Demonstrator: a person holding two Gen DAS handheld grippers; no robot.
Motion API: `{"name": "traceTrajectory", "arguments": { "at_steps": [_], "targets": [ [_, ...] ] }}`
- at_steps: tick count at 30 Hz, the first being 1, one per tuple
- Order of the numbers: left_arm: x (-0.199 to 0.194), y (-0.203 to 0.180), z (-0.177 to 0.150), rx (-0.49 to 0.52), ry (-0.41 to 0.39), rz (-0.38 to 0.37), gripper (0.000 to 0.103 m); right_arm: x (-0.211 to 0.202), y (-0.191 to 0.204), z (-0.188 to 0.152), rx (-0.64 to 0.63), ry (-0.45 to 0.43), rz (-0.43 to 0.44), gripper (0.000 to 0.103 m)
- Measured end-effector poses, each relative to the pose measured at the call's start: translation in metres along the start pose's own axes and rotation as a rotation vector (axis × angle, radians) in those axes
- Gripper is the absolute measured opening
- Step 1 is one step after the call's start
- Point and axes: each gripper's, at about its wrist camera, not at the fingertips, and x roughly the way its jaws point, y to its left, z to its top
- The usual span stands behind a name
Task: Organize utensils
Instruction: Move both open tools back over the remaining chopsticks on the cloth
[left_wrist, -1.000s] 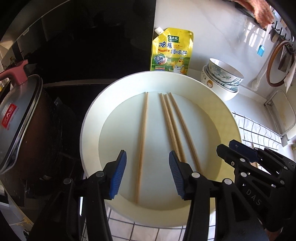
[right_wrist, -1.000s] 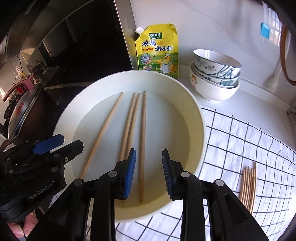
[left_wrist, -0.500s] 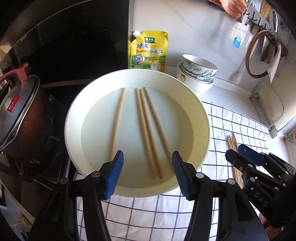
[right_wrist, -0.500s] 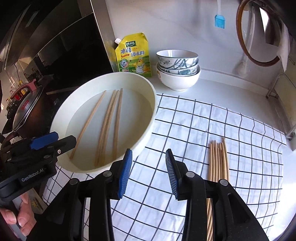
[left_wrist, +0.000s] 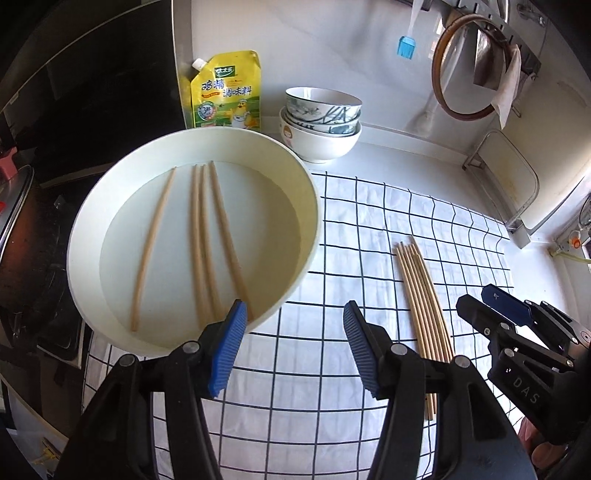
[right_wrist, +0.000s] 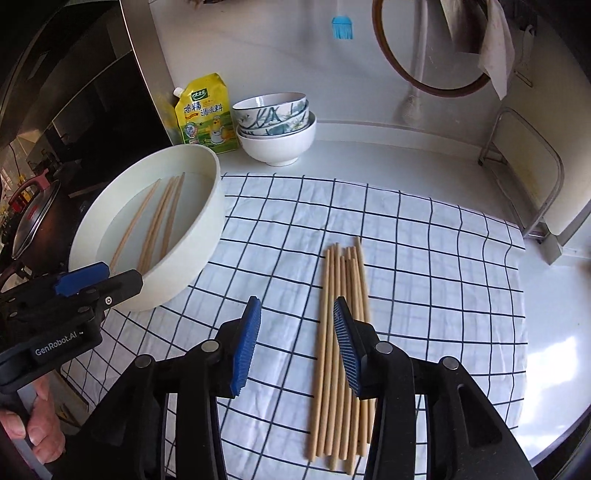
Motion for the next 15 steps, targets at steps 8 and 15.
{"name": "traceTrajectory", "arguments": {
  "at_steps": [8, 15],
  "targets": [
    [0.01, -0.036, -0.008, 0.028, 0.022, -0.011, 0.054, -0.006, -0.035, -0.016, 0.026, 0.012, -0.027, 0.041],
    [0.022, -0.059, -0.017, 0.046, 0.048, -0.014, 0.054, -0.001, -0.064, -0.029, 0.058, 0.033, -0.047, 0.041]
  ]
}}
